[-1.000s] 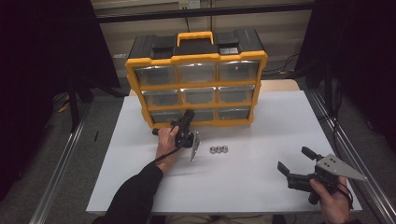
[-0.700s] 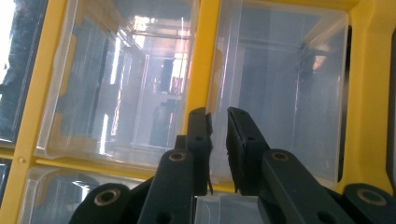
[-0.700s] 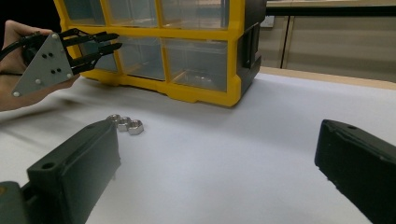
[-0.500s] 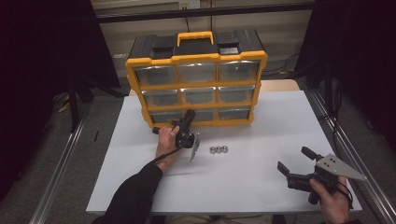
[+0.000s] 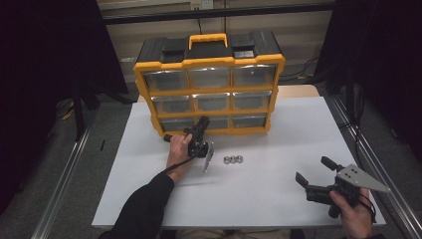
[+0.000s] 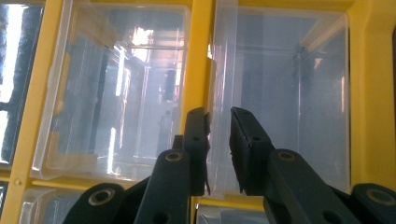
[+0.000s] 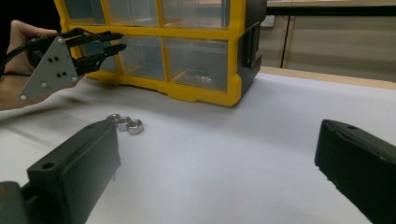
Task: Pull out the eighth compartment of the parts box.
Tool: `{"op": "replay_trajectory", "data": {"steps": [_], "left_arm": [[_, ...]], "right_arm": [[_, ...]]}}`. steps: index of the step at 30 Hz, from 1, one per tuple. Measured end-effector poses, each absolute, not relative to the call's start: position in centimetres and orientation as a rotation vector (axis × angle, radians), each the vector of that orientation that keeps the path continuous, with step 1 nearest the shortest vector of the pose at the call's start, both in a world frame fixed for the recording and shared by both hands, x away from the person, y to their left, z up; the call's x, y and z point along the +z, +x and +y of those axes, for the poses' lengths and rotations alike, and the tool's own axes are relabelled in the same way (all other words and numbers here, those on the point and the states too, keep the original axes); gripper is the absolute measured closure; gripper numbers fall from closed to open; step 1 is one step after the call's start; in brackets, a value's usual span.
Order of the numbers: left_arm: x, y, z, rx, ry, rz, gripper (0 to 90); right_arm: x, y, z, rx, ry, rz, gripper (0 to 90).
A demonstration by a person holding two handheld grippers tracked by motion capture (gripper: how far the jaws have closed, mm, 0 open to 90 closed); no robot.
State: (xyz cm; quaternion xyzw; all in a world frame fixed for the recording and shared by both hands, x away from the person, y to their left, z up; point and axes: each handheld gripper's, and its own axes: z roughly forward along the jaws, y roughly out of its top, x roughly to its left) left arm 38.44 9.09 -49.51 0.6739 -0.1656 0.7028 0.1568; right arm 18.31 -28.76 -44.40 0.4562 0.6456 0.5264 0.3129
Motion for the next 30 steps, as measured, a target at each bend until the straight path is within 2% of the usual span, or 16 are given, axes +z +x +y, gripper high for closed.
{"op": "replay_trajectory", "data": {"steps": [11,14,30], "left_arm": [[-49.9,38.6,8.9,2.02,1.885,-0.475,78.7],[-49.5,38.2,9.1,2.053,1.918,-0.473,78.7],[-49.4,37.4,9.2,2.012,1.922,-0.469,78.3]], "right_arm": [[-44.4,18.3,-28.8,1.388,1.203,1.705,0.0],[-44.4,18.3,-28.8,1.388,1.202,1.7,0.0],[-44.4,18.3,-28.9,1.389,1.2,1.7,0.0]]}}
